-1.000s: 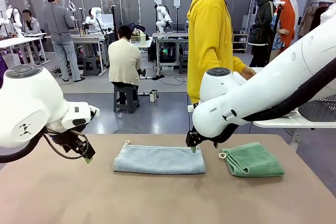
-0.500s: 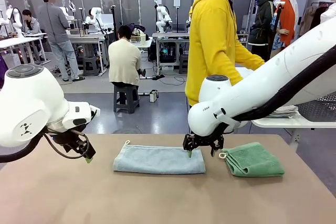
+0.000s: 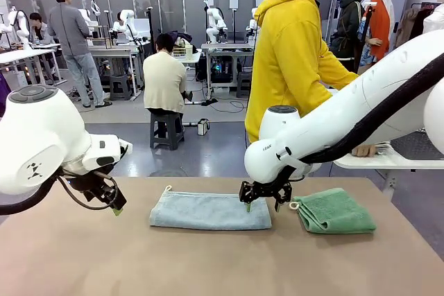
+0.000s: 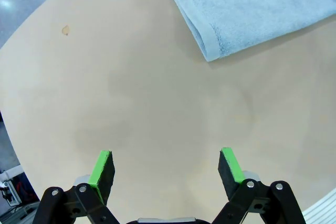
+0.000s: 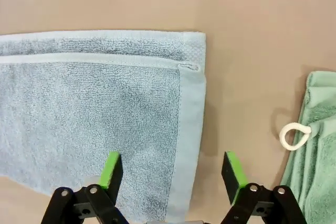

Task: Fold the towels and place them in the basket.
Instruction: When a person lays out a Towel with hook on the table, fold it in half twice.

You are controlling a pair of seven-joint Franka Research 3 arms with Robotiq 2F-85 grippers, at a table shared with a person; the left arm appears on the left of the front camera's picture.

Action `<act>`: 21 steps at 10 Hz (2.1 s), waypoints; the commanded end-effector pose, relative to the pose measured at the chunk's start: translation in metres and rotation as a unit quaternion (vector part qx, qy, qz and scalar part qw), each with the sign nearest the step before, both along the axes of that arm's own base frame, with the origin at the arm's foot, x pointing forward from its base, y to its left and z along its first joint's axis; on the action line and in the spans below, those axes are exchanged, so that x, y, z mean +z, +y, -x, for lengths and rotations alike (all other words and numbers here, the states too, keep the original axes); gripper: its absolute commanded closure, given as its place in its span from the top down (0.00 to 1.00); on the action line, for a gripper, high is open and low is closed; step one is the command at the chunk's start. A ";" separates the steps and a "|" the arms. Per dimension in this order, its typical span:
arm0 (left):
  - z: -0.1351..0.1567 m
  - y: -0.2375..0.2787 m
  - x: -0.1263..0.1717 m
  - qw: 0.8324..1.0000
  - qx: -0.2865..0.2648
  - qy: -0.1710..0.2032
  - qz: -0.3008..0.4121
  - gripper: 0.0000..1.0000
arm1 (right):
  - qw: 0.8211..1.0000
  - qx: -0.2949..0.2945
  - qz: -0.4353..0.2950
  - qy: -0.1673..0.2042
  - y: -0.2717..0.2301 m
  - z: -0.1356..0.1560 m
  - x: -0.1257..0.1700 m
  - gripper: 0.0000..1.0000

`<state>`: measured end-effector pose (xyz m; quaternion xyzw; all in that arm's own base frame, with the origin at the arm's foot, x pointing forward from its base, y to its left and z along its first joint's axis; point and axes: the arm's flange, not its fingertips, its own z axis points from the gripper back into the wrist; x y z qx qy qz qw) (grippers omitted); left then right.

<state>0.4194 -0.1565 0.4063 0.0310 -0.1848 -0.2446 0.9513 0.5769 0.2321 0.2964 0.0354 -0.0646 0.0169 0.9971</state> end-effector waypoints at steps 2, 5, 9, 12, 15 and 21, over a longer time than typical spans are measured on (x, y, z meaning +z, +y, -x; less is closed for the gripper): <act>-0.003 -0.003 0.002 1.000 0.008 0.004 -0.002 1.00 | 1.000 -0.027 -0.004 0.008 0.006 -0.007 0.001 0.32; -0.003 -0.003 0.002 1.000 0.008 0.004 -0.002 1.00 | 0.999 -0.034 -0.004 0.023 0.006 -0.011 -0.004 0.00; -0.003 -0.003 0.002 1.000 0.008 0.004 -0.002 1.00 | 0.999 -0.038 -0.009 0.028 0.004 -0.012 -0.004 0.00; -0.003 -0.003 0.002 1.000 0.008 0.004 -0.002 1.00 | 0.999 -0.032 -0.003 0.018 0.004 -0.008 0.010 0.00; -0.003 -0.003 0.002 1.000 0.008 0.004 -0.002 1.00 | 1.000 -0.026 0.013 0.012 -0.002 -0.004 0.029 0.00; -0.003 -0.003 0.002 1.000 0.008 0.004 -0.002 1.00 | 0.998 0.005 0.052 -0.037 -0.012 0.005 0.098 0.00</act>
